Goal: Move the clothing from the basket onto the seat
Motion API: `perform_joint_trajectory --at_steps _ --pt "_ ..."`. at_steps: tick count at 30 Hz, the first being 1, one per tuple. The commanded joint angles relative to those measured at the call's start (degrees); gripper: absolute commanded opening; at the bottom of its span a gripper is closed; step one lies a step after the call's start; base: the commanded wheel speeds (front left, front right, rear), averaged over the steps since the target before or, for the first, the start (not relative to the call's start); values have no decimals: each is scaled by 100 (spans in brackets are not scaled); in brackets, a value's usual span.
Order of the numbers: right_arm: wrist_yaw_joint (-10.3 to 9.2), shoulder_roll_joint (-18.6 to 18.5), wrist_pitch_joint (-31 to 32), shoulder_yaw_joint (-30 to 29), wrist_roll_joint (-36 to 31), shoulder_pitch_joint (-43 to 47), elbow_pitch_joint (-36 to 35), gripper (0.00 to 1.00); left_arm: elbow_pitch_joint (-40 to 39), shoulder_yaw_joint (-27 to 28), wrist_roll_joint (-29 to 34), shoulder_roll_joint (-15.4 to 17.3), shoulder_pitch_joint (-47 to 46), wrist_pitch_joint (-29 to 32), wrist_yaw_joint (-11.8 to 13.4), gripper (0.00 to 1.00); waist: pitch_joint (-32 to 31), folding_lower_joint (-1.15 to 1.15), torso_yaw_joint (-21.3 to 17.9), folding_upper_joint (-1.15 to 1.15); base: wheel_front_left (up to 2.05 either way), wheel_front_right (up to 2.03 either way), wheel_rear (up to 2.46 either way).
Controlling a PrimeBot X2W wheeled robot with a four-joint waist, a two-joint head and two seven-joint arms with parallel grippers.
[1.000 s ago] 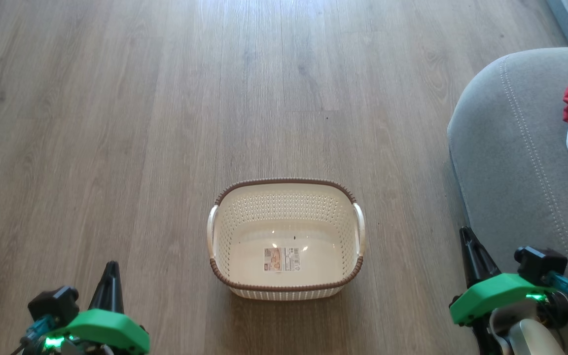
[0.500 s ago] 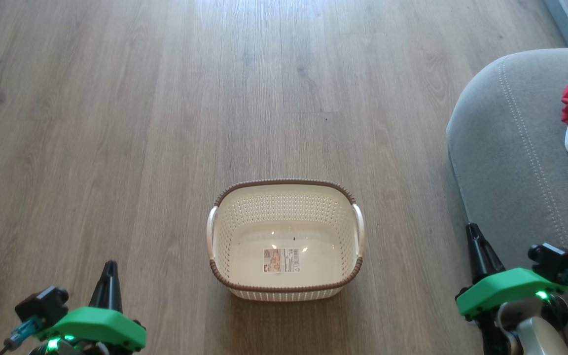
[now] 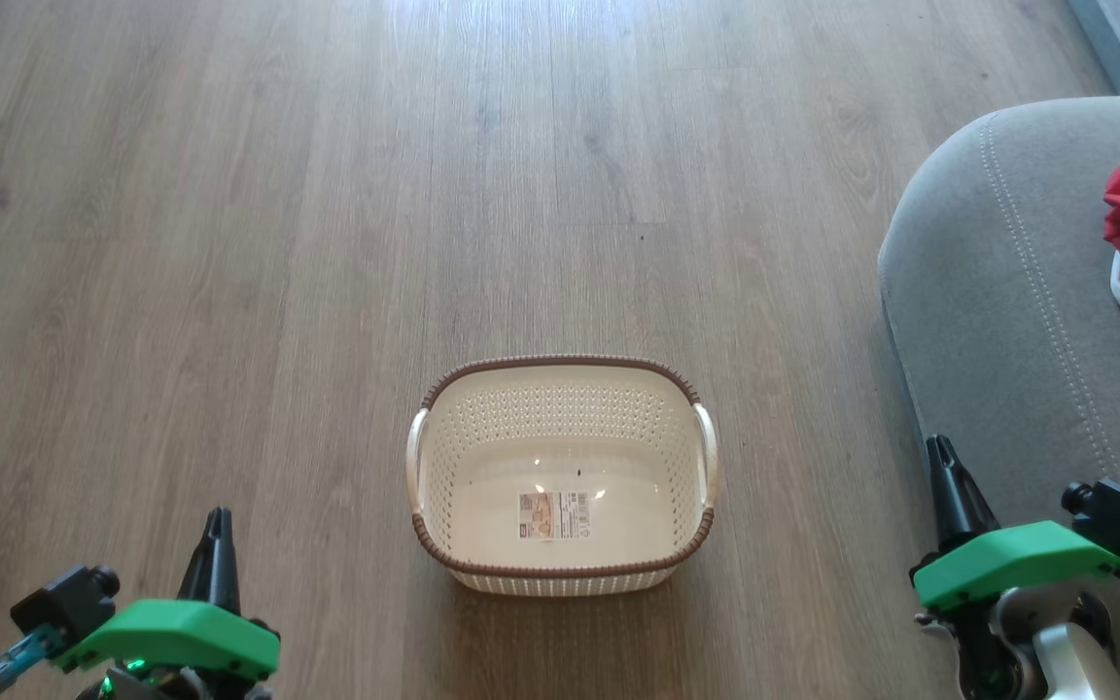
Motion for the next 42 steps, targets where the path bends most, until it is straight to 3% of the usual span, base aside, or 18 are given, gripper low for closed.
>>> perform_joint_trajectory --at_steps 1,42 --pt "0 -12 35 -13 182 -199 -223 0 -219 43 -183 50 -302 49 -46 0 -2 0 -1 0 0 0 0" --pt "0 72 724 -252 2721 -133 -624 0 -416 75 -2855 80 -438 724 -173 0 -61 0 -37 0 0 0 0"
